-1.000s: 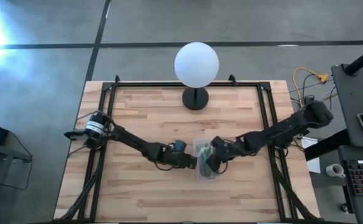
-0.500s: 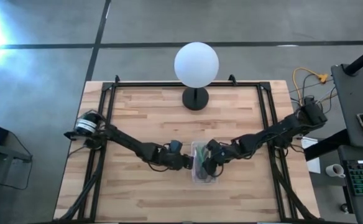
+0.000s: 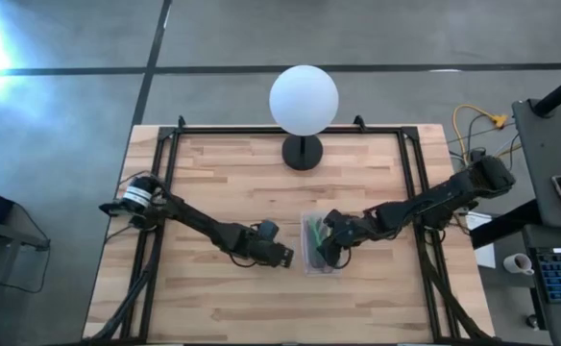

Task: Pick & place school supplies into a supply box
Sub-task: Return to Home Position

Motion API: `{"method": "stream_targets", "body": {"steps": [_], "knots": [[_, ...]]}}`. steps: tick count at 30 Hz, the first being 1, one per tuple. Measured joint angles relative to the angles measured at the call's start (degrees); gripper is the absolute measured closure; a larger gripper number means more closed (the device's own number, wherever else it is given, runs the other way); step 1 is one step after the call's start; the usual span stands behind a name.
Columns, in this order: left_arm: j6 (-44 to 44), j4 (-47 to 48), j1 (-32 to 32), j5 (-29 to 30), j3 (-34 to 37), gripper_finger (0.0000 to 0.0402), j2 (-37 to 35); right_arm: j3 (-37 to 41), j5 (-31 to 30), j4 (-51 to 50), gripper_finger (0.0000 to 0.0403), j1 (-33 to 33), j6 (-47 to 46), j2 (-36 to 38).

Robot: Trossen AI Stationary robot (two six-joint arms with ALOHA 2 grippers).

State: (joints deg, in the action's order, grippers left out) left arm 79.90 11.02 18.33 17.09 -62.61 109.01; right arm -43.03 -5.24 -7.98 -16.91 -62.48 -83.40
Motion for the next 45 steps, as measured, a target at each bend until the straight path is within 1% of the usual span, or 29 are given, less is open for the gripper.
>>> {"method": "stream_targets", "body": {"steps": [3,5,9,11,12,13,14,15,16,18,19,21,22,24,27,29,30,32,34,35,38,40,43,44,45], "knots": [[-4.26,5.4,0.18,-0.56,0.43,0.0284,-3.57,-0.29,0.23,-0.97,0.025,0.8,8.52,7.39],[-9.45,5.31,0.41,-0.56,0.43,0.0284,-7.25,-0.59,1.78,-3.26,0.025,1.31,13.99,13.62],[-25.44,5.1,0.38,-0.58,0.26,0.0284,-17.45,-1.35,2.1,-8.77,0.025,2.39,22.4,26.79],[-32.32,6.16,0.37,-0.7,0.56,0.0284,-21.95,-2.31,2.01,-11.9,0.025,3.05,22.16,33.63],[-33.05,6.2,0.37,-0.77,0.61,0.0284,-24.37,-2.66,1.96,-12.94,0.025,3.27,21.84,37.22],[-31.81,5.98,0.48,-0.8,0.61,0.0284,-26.98,-2.71,1.9,-13.29,0.025,3.26,23.31,40.7],[-30.19,5.31,0.96,-0.56,0.61,0.0284,-29.3,-2.67,2.09,-13.49,0.025,2.95,26.14,43.8],[-31.74,3.47,1.51,0.34,0.7,0.0284,-31.64,-2.56,2.37,-13.38,0.025,2.29,29.87,47.02],[-37.1,0.28,2.49,1.55,1.1,0.0284,-33.46,-2.07,2.45,-13.37,0.025,1.52,33.42,50.22],[-50.95,-8.75,4.19,3.33,3.53,0.0284,-36.51,0.38,1.08,-14.35,0.025,0.31,35.7,55.7],[-55.0,-13.4,4.33,3.85,5.76,0.0284,-38.08,2.43,-0.45,-14.18,0.025,-0.04,35.7,58.47],[-61.6,-24.31,3.62,3.42,11.47,0.0284,-41.06,7.97,-1.23,-13.21,0.025,-0.06,35.38,63.5],[-64.15,-29.97,3.11,2.99,14.81,0.0284,-42.42,10.91,-0.96,-12.42,0.025,-0.06,34.84,65.96],[-65.94,-39.41,2.02,2.04,22.27,0.0284,-44.89,15.61,-1.08,-9.72,0.025,-0.06,34.76,70.66],[-67.23,-56.27,-0.41,-2.0,33.16,0.0284,-47.01,21.3,-2.0,-4.09,0.025,0.0,36.29,77.63],[-68.64,-66.41,-2.16,-4.54,38.72,0.0284,-48.02,24.95,-2.4,-2.4,0.025,0.09,37.07,81.88],[-68.74,-69.59,-2.93,-4.96,40.96,0.0284,-48.32,26.7,-2.34,-2.28,0.025,0.07,36.96,83.34],[-68.67,-73.9,-4.11,-5.81,44.82,0.0284,-48.89,28.47,-2.17,0.41,0.025,0.31,36.53,83.35],[-68.5,-76.23,-4.77,-5.9,47.46,0.0284,-49.05,30.79,-1.46,0.94,0.025,0.35,35.53,82.46],[-68.48,-77.44,-5.08,-5.96,48.28,0.0284,-49.39,32.02,-1.94,2.85,0.025,0.44,35.45,81.64],[-67.63,-79.19,-5.73,-5.91,51.73,0.0284,-51.62,35.19,-2.88,7.0,0.025,0.5,36.64,82.44],[-66.49,-78.84,-5.89,-5.96,55.57,0.0284,-54.02,37.24,-6.8,7.69,0.025,0.41,36.61,83.19],[-62.39,-80.72,-6.36,-5.96,60.65,0.0284,-56.89,40.37,-15.74,4.64,0.025,0.46,34.63,82.7],[-60.92,-80.04,-6.33,-5.57,62.05,0.0284,-58.24,40.64,-18.07,6.07,0.025,0.45,34.48,82.03],[-59.88,-78.6,-6.35,-5.67,61.78,0.0284,-59.07,40.64,-19.42,8.29,0.025,0.52,34.5,80.73]]}}
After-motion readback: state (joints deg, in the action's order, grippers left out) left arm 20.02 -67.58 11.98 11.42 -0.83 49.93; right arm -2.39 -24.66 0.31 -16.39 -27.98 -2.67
